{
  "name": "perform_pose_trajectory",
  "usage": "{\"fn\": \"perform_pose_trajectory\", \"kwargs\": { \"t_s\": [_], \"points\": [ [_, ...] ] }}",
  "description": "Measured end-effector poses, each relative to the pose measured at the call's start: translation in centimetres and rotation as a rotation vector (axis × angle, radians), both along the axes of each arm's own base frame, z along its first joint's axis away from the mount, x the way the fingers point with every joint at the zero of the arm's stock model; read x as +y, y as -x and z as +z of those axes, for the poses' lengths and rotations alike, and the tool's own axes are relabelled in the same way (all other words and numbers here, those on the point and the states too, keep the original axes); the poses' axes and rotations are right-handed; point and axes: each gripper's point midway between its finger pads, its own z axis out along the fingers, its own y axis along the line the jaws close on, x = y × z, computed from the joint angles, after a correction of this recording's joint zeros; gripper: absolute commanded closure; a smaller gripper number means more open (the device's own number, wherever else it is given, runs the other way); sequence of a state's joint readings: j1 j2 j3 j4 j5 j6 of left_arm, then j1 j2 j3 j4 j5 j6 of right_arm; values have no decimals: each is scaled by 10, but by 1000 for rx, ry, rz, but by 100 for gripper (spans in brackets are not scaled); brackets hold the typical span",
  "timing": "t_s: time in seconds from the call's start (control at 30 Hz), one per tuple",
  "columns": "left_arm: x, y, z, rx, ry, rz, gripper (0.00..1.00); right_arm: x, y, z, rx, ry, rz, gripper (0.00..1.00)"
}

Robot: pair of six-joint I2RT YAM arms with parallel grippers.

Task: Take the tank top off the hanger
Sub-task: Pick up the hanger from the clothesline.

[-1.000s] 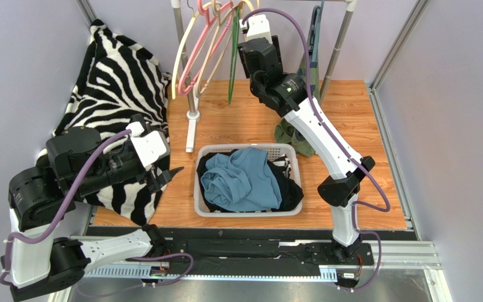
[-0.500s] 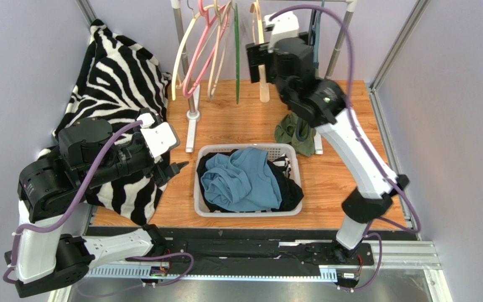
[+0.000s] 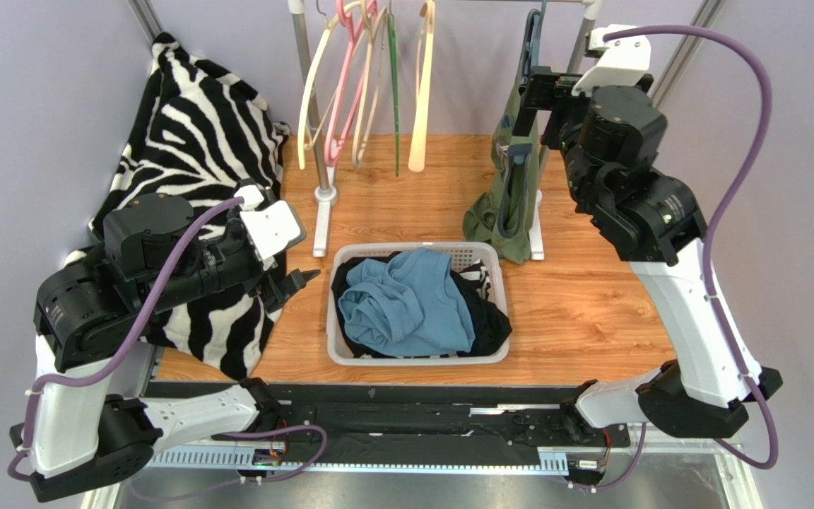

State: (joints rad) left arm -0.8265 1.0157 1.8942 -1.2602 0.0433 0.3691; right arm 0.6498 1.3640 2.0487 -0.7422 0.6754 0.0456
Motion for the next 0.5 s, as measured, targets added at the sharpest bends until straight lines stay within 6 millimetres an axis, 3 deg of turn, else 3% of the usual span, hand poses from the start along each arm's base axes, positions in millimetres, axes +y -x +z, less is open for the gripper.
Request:
{"fn": "perform_pose_trajectory", "kwargs": {
  "t_s": [0.2,0.37,0.5],
  "points": [
    [0,-1,0,6,4,3,1,6,-21,-34,76,-6,-62,0],
    [0,-1,0,13,10,6,1,12,-28,-42,93,-8,-63,0],
    [1,-1,0,15,13,7,1,16,-35,-44,107,0,-56,12]
  ]
}}
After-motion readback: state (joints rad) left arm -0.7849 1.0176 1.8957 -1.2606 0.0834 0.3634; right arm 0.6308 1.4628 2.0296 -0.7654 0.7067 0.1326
